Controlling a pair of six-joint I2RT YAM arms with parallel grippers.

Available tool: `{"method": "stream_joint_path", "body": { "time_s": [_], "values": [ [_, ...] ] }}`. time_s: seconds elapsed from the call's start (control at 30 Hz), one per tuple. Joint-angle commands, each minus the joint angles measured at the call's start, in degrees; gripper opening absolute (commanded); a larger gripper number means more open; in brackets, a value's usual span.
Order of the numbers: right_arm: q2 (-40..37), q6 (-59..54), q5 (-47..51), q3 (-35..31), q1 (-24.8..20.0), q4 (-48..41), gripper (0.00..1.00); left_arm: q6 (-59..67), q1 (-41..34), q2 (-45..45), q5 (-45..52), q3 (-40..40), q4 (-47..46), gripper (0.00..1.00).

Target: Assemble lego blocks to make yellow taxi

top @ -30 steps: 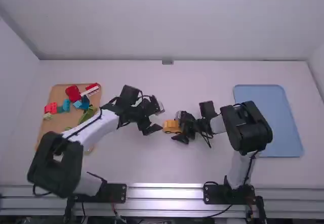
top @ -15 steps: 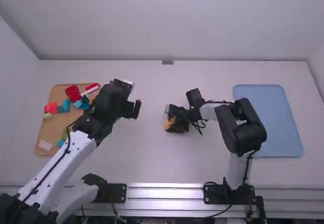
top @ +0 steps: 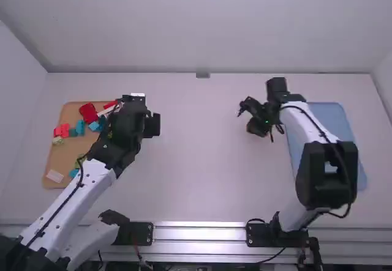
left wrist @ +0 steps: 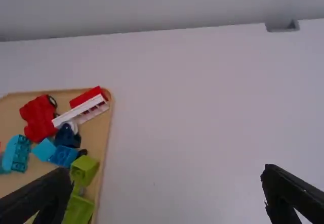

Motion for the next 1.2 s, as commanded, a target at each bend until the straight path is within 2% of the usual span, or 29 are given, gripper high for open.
{"method": "stream_joint_path", "body": {
  "time_s": [0.0, 0.03, 0.07, 0.17, 0.2, 0.27, 0.33, 0.43, 0.5, 0.6, 0.7, 0.77, 0.8, 0.83, 0.87, 0.9, 0.93, 1.17],
  "values": [
    [-3.1, 6.1, 1.3, -0.9, -7.7, 2.5, 0.32, -0.5, -0.1, 0.9, -3.6, 0.3, 0.5, 0.99],
    [-3.3, 6.7, 0.7, -1.2, -8.9, 3.3, 0.32, -0.5, 0.0, 1.0, -3.9, 0.3, 0.6, 0.99],
    [-3.8, 8.5, -4.4, -3.3, -14.4, 8.6, 0.31, -0.5, 0.1, 1.5, -5.2, 0.3, 1.2, 0.99],
    [-3.8, 11.2, -14.6, -8.1, -21.8, 19.5, 0.34, -0.5, 0.3, 2.3, -5.0, 0.3, 2.4, 0.99],
    [-3.8, 13.8, -17.5, -11.5, -24.9, 26.3, 0.35, -0.5, 0.0, 2.7, -5.0, 0.3, 3.0, 0.99],
    [-3.7, 17.8, -18.6, -15.0, -27.3, 33.3, 0.35, -0.5, -0.1, 3.1, -5.0, 0.3, 3.5, 0.99],
    [-3.7, 25.2, -18.0, -22.6, -30.9, 46.6, 0.43, -0.6, 0.2, 4.0, -5.0, 0.3, 4.4, 0.99],
    [-3.7, 28.9, -17.9, -28.0, -33.5, 53.1, 0.44, -3.6, 0.2, 4.9, -5.1, 0.3, 4.9, 0.99],
    [-3.7, 28.9, -16.5, -28.7, -34.1, 52.9, 0.44, -5.4, 0.3, 5.1, -5.1, 0.3, 5.0, 0.99],
    [-3.7, 29.0, -8.1, -28.9, -34.6, 49.4, 0.47, -8.2, 0.3, 5.4, -5.0, 0.3, 4.9, 0.99],
    [-3.7, 29.0, -6.6, -28.9, -34.4, 48.3, 0.48, -8.0, 0.2, 5.4, -5.0, 0.3, 4.9, 0.99],
    [-3.7, 29.0, -6.9, -28.9, -35.3, 48.2, 0.56, -8.0, 0.3, 5.4, -5.0, 0.3, 4.8, 0.99],
    [-3.7, 29.0, -6.8, -28.8, -35.9, 48.0, 0.63, -8.0, 0.2, 5.4, -5.1, 0.3, 4.5, 0.99],
    [-3.7, 29.0, -6.8, -28.5, -36.3, 47.4, 0.8, -8.0, 0.3, 5.4, -5.0, 0.3, 4.3, 0.99],
    [-3.7, 29.0, -6.8, -28.4, -36.4, 47.2, 0.83, -8.0, 0.3, 5.4, -5.0, 0.3, 4.2, 0.99],
    [-3.7, 29.0, -6.8, -28.1, -36.5, 46.5, 0.94, -8.0, 0.3, 5.4, -5.0, 0.3, 4.0, 0.99],
    [-3.7, 29.0, -6.4, -27.6, -36.5, 45.7, 0.99, -8.0, 0.2, 5.4, -5.1, 0.3, 3.5, 0.99],
    [-4.4, 30.1, -6.4, -21.0, -35.9, 34.6, 0.99, -2.8, 0.2, 5.4, -5.0, 0.4, 4.5, 0.99]
  ]
}}
